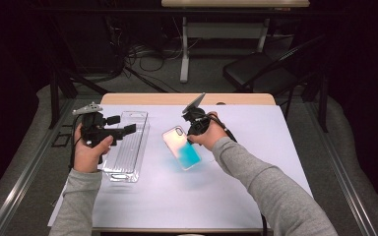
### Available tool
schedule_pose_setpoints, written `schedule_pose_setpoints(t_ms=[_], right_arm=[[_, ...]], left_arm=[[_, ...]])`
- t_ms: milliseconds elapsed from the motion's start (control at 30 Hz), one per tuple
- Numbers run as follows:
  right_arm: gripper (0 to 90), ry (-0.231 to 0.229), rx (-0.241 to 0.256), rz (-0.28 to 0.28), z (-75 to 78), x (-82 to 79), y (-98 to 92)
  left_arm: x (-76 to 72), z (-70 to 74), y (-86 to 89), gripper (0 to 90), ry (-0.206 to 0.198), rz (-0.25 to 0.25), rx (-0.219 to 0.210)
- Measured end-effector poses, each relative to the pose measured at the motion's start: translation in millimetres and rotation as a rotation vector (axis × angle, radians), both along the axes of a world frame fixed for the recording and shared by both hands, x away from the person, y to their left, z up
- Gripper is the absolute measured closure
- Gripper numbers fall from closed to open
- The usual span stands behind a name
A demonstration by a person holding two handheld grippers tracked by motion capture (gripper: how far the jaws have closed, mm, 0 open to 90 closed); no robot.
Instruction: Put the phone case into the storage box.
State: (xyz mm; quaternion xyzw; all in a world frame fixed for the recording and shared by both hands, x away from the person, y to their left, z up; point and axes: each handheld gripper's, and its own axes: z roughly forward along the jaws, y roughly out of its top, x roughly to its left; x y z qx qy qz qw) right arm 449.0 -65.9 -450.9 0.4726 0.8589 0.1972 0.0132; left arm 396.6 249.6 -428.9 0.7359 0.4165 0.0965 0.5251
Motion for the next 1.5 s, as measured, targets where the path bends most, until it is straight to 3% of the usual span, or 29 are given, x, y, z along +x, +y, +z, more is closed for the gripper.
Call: schedule_pose_setpoints(t_ms=[133,367,433,500,600,800,1133,1500], right_arm=[[87.2,-0.025,0.018,-0.015,2.9,-0.1,0.6],[87.2,-0.117,0.052,-0.021,9.0,-1.5,0.6],[87.3,-0.125,0.057,-0.022,10.1,-1.9,0.7],[87.2,-0.173,0.075,-0.028,11.6,-3.1,0.7],[87.2,-0.189,0.074,-0.030,12.9,-4.5,1.2],[87.3,-0.272,0.103,-0.028,11.5,-8.9,3.5],[87.5,-0.349,0.137,-0.027,13.7,-13.5,5.7],[87.5,-0.407,0.173,-0.034,13.4,-18.2,11.3]], left_arm=[[-0.3,0.3,-0.3,10.2,-0.002,0.001,0.001],[-0.6,0.3,-1.8,10.3,-0.003,-0.001,0.001],[-0.8,0.4,-2.4,10.3,-0.003,0.000,0.000],[-1.1,0.6,-3.1,10.3,-0.004,-0.002,0.002],[-1.6,0.9,-4.6,10.6,-0.003,-0.004,0.004],[-2.8,1.6,-8.5,12.3,-0.007,-0.011,0.009],[-5.2,3.3,-15.0,14.8,-0.013,-0.025,0.009],[-6.2,3.7,-18.7,16.2,-0.009,-0.041,-0.020]])
